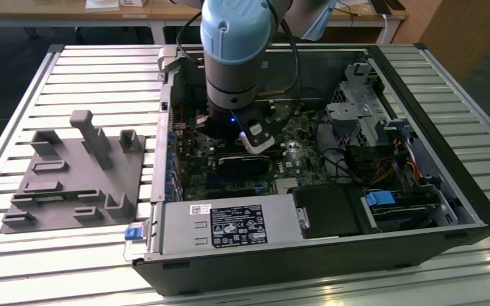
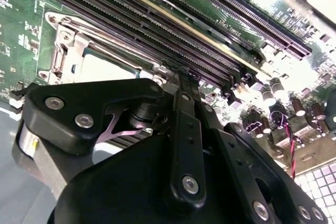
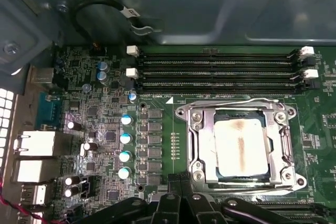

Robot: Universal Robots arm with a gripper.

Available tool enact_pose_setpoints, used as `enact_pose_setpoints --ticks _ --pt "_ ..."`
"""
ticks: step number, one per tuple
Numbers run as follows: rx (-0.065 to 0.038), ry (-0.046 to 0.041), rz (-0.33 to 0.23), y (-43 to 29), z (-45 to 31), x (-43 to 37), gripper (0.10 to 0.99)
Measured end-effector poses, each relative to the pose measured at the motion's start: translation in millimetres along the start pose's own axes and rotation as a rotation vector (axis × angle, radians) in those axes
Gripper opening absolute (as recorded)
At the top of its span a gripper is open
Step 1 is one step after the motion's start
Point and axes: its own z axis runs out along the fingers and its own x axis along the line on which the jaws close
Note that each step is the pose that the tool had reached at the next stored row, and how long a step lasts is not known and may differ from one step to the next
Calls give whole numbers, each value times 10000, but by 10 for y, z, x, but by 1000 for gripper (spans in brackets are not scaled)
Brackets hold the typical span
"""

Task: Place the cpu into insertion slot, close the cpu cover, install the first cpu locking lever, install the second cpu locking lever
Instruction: 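Install the second cpu locking lever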

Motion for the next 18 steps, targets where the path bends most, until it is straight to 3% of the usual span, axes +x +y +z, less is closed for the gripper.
enact_pose_setpoints --ticks 7,18 --pt "-8 -4 -1 11 -34 0 106" --pt "-7 -3 1 51 -193 -1 106"
